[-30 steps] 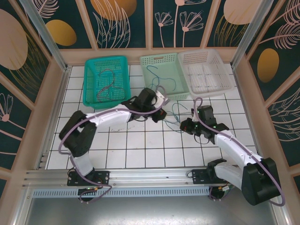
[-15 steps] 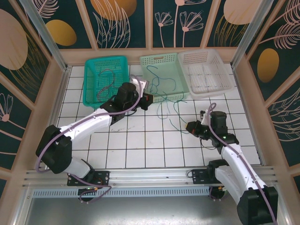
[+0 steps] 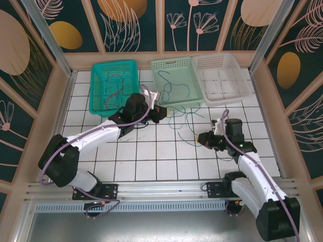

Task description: Untangle the cables

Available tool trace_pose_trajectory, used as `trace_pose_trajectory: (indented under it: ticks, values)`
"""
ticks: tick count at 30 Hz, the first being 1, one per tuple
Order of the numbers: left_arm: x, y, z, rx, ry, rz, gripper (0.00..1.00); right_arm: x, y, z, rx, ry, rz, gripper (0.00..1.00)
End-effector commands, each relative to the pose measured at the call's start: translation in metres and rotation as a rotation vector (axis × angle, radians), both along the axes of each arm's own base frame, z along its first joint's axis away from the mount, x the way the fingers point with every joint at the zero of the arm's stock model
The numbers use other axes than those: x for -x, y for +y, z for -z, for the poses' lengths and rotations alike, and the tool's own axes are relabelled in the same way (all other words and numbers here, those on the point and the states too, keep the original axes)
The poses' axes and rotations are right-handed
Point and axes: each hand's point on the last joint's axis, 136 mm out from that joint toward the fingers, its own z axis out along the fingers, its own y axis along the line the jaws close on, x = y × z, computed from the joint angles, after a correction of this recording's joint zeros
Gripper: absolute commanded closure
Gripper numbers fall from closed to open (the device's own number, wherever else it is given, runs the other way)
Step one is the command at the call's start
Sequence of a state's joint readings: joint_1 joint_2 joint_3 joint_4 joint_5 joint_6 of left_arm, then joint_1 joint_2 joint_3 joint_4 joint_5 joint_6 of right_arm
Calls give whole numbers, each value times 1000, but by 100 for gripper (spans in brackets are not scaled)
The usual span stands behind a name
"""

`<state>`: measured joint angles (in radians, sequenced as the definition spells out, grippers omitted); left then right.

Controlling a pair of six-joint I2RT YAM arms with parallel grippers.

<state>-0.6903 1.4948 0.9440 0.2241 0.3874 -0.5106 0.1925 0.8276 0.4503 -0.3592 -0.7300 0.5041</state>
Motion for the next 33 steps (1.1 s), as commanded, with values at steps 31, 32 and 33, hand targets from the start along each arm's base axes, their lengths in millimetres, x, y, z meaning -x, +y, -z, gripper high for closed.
trace_pose_trajectory:
  ticks: [31, 32, 33]
  values:
    - [54, -26, -15, -10, -86, 267, 100, -49, -35, 46, 257, 168, 122, 100]
    - [58, -26, -7, -26, -59, 288, 100, -54, -33, 42, 245, 151, 121, 100]
    - [59, -27, -5, -29, -52, 297, 100, -58, -33, 38, 244, 142, 126, 100]
